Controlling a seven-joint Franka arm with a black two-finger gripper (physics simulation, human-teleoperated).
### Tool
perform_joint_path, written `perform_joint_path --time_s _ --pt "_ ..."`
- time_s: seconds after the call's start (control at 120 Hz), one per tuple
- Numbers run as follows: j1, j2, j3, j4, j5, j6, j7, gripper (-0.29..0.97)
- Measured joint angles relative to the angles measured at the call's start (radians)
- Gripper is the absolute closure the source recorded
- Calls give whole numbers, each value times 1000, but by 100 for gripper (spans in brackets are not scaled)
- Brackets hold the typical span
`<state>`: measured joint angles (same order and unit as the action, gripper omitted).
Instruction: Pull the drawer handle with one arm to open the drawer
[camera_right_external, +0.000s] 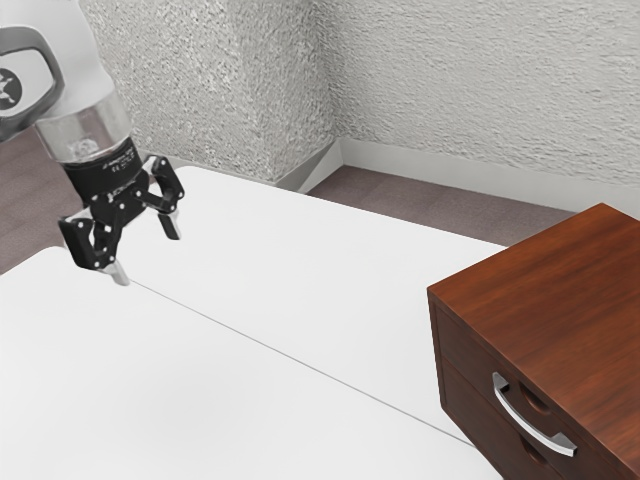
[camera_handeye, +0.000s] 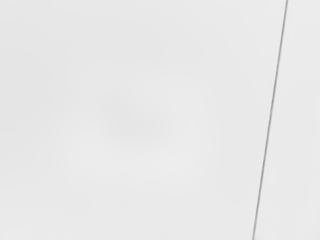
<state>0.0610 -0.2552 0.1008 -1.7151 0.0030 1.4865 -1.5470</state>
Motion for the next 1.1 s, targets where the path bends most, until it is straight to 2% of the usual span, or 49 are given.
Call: perform_joint_path --time_s 0.125,0.233,0.292,0.408,0.458,0.533,0.625,0.883,0.95,1.008,1.1 --pt "-8 -10 0 -15 1 13 1 1" --pt "-108 -10 2 15 49 13 1 1" --pt "-214 7 4 43 66 10 1 0" --pt "-568 42 41 73 88 -7 -7 0" --pt "-643 64 48 78 63 -12 -14 0" --pt "-681 84 55 65 27 7 -23 0" --pt "-772 97 96 47 22 50 -31 0" --pt "-804 107 113 -23 3 215 -49 0" --pt "-844 110 120 -25 -1 240 -54 0" --pt "-908 110 162 -26 -2 257 -57 0" --pt "-927 112 181 -24 -5 276 -60 0"
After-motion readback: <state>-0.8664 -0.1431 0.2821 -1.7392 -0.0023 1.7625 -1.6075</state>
